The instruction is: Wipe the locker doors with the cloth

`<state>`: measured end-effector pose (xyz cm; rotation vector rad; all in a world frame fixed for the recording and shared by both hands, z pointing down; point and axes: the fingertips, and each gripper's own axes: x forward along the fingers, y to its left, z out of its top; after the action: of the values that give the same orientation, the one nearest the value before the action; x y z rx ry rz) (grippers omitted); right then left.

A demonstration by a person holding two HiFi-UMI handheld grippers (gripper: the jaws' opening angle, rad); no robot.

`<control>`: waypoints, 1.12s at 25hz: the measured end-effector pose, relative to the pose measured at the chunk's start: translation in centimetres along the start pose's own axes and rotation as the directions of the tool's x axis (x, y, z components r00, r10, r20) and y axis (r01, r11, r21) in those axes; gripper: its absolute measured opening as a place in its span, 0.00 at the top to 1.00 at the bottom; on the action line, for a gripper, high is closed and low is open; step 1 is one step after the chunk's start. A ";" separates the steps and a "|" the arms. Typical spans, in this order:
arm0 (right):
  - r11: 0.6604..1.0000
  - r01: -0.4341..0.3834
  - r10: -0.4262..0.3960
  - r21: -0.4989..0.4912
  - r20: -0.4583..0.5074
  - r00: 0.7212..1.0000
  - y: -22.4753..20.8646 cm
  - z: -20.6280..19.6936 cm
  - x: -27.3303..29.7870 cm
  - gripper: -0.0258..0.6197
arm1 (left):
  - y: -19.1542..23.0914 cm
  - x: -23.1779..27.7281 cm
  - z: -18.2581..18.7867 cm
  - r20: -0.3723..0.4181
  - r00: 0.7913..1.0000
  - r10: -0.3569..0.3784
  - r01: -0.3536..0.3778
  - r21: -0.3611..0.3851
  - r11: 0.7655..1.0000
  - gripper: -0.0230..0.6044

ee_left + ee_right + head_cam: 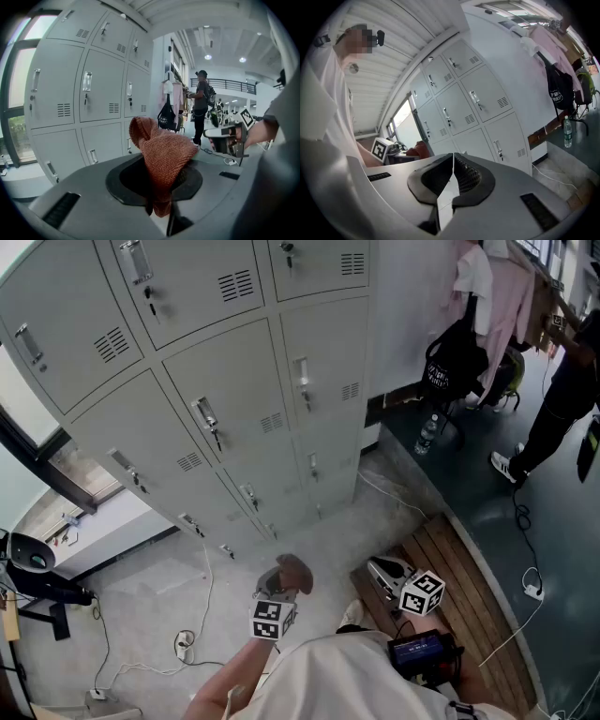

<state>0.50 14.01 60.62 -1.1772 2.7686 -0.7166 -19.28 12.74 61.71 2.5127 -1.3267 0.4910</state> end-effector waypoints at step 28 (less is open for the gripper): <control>0.996 0.078 -0.079 -0.038 -0.017 0.997 -20.0 11.5 5.6 0.93 | 3.3 24.0 10.5 -0.007 0.996 -0.084 0.084 -0.026 0.996 0.85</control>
<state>12.48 -6.44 59.76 -1.2999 2.7760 -0.6880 -7.62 -10.89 62.22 2.5306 -1.2105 0.4629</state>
